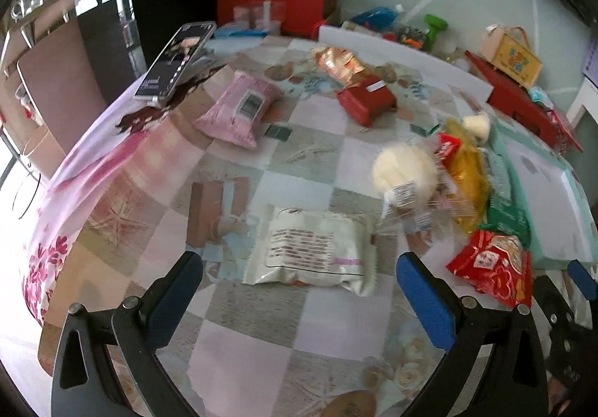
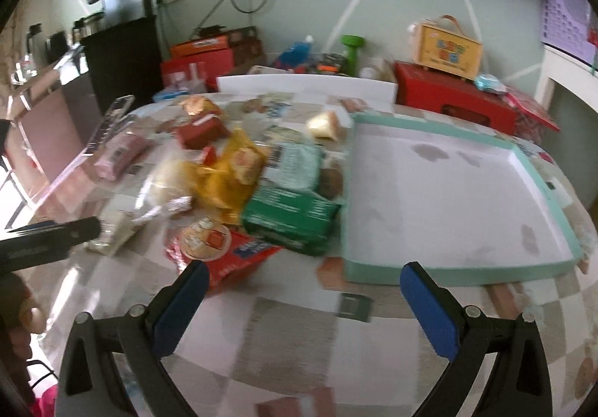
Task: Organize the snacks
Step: 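Grasp the white snack pouch with the left gripper while the right gripper grasps the red chip bag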
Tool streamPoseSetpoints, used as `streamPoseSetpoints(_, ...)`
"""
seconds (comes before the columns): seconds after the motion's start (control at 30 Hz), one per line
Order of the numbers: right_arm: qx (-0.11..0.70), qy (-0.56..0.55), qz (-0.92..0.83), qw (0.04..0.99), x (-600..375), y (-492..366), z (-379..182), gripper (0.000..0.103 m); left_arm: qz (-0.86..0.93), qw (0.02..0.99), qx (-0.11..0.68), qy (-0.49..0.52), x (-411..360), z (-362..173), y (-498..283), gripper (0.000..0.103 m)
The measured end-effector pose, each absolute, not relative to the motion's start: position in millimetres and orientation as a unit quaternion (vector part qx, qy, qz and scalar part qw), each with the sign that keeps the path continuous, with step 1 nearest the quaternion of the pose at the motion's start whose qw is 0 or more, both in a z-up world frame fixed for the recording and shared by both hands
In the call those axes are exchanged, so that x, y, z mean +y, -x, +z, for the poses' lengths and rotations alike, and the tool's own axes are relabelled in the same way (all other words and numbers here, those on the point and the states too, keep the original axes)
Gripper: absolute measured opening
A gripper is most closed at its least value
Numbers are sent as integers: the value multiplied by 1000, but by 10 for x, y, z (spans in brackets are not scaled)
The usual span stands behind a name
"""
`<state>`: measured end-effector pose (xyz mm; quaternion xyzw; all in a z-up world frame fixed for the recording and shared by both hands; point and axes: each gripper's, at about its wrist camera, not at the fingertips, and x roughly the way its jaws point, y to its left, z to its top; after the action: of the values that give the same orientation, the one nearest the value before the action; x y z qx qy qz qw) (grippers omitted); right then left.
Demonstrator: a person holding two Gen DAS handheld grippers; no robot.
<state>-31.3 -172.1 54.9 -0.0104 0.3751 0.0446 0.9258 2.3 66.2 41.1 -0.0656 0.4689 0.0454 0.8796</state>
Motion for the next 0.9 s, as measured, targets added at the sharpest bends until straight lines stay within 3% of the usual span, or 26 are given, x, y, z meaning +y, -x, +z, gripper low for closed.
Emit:
streamPoseSetpoints(0.53, 400, -7, 91, 912, -1370, 64, 395, 102, 49, 852, 518, 66, 631, 74, -317, 103)
streamPoseSetpoints(0.73, 419, -19, 87, 904, -1440, -9, 317, 88, 52, 852, 519, 55, 587, 65, -335, 97)
streamPoseSetpoints(0.8, 422, -19, 86, 902, -1447, -14, 309, 83, 51, 853, 517, 50, 571, 78, -328, 82)
streamPoseSetpoints(0.9, 415, -21, 92, 905, -1445, 11, 330, 78, 52, 855, 515, 40, 558, 111, -323, 71)
